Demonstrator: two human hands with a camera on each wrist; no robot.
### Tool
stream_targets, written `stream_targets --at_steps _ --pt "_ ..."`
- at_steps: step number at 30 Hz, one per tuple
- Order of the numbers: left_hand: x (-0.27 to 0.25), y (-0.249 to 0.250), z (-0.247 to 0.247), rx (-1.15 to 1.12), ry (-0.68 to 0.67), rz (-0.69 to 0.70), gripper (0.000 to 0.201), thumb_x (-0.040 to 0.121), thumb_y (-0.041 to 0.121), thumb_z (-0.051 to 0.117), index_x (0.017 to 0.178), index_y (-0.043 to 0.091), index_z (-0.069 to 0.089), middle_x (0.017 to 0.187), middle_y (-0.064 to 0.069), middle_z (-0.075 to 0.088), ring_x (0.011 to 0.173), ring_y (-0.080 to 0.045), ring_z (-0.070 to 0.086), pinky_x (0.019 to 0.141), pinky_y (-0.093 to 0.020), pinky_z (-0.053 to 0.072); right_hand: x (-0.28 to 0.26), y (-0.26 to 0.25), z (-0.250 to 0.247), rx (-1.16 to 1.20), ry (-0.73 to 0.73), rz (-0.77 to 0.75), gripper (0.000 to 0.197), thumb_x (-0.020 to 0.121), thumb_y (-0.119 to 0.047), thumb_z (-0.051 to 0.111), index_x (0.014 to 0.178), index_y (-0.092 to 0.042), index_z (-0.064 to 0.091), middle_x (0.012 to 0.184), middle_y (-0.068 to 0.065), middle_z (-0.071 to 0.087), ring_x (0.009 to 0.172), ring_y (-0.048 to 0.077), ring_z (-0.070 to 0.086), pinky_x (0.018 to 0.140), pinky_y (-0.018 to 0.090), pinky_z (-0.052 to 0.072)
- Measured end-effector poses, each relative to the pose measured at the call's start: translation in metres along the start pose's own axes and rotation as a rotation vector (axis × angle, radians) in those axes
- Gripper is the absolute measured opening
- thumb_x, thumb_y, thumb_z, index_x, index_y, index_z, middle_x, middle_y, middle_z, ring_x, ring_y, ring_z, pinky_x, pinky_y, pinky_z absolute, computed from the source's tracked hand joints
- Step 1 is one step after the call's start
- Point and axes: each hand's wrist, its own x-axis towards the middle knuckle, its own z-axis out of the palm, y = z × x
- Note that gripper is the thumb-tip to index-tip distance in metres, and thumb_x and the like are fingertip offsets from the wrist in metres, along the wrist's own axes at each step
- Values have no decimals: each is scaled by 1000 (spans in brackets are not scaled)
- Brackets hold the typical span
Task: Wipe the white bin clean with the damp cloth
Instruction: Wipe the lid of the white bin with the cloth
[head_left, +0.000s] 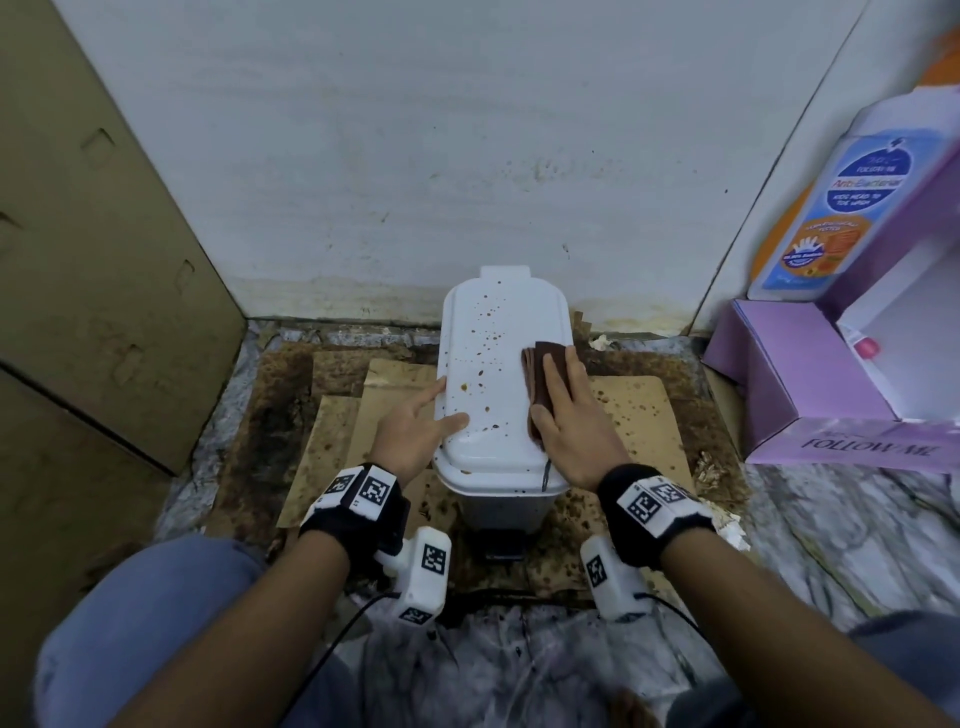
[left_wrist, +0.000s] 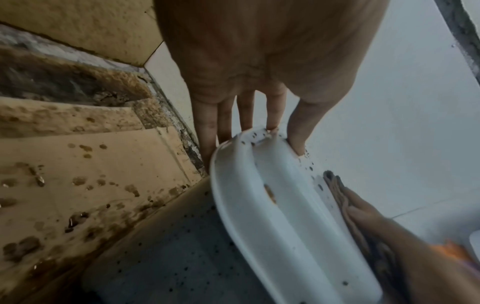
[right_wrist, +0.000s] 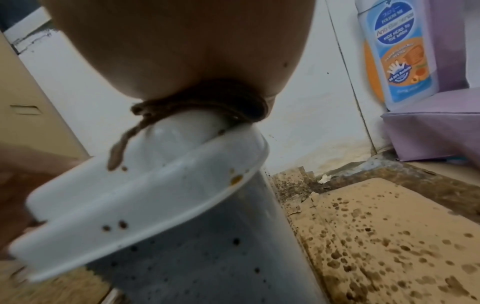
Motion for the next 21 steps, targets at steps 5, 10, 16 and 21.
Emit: stream_targets --at_steps 5,10,16,21 --pt "-1 4 2 -29 21 -15 61 83 17 74 140 28 54 134 3 61 113 -22 62 96 -48 52 -47 -2 19 77 33 -15 63 101 -37 30 152 -22 -5 157 -3 -24 147 17 -12 120 38 11" --pt "-6 4 2 -34 5 6 59 86 12 71 141 23 52 131 3 59 114 -18 59 100 -43 50 -72 -12 35 56 96 37 65 101 -37 32 151 -24 -7 156 -3 -27 145 16 -17 120 34 1" --pt "-4 5 1 -61 -5 -5 59 85 13 73 140 23 53 130 6 60 111 -17 61 96 -38 51 -43 -7 18 -100 51 35 61 101 -42 23 152 -21 -2 159 4 -17 147 23 -6 120 44 8" --pt "0 1 -3 -60 -9 -5 59 83 15 75 138 26 55 133 6 61 112 -19 63 94 -46 53 -3 -10 3 -285 -41 -11 63 100 -46 20 152 -19 -4 159 7 -17 146 27 -16 119 45 3"
